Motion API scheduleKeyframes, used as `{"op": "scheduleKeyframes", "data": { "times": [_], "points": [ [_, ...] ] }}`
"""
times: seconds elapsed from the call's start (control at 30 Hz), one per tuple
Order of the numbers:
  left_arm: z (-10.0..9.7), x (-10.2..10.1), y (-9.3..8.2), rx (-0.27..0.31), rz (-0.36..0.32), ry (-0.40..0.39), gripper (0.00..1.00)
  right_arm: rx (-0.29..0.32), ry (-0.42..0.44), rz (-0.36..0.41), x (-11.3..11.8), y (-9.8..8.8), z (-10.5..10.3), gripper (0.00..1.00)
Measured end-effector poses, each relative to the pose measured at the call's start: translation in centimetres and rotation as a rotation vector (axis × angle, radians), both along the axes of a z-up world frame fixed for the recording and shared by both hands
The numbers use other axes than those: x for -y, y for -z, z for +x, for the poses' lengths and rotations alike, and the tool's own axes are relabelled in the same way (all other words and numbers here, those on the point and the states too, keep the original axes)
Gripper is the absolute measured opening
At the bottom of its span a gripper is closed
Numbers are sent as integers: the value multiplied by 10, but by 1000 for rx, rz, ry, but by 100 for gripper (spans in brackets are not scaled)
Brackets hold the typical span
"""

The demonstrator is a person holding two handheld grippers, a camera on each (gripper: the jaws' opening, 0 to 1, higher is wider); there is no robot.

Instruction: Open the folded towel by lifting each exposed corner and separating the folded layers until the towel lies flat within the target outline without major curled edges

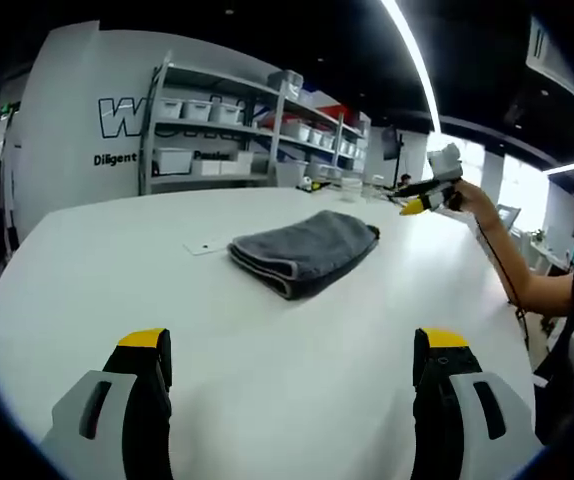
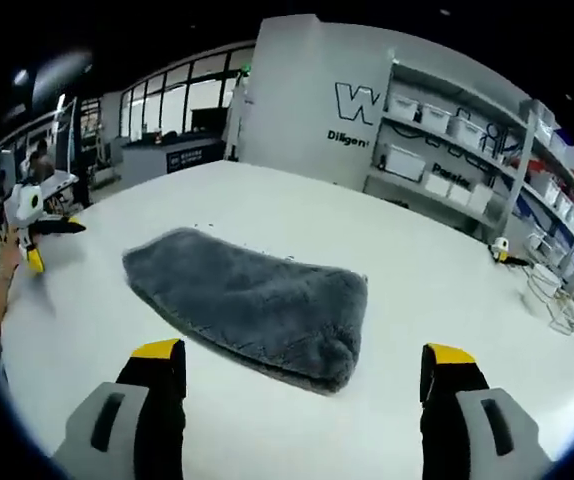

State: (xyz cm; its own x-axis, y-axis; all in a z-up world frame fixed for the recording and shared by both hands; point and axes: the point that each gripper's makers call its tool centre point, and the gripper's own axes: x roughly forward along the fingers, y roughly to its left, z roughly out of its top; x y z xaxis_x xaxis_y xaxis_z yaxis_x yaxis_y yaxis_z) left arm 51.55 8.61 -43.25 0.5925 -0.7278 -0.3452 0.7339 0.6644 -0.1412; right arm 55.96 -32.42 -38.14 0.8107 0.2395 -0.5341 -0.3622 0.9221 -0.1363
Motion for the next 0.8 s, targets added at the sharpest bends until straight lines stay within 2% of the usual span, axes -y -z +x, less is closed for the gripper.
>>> {"op": "scheduleKeyframes", "data": {
  "times": [0.13,0.2,0.43,0.8],
  "points": [
    [-1,1,3,-3,4,-1,99,5,-18,42,-3,1,-13,99],
    [-1,1,3,-4,4,-2,99,44,-55,99,-11,-3,-17,99],
    [1,0,6,-11,11,-5,99,59,-93,111,-16,9,-35,99],
    [2,0,14,-22,31,-8,99,120,-168,136,-28,3,-48,99]
  ]
}}
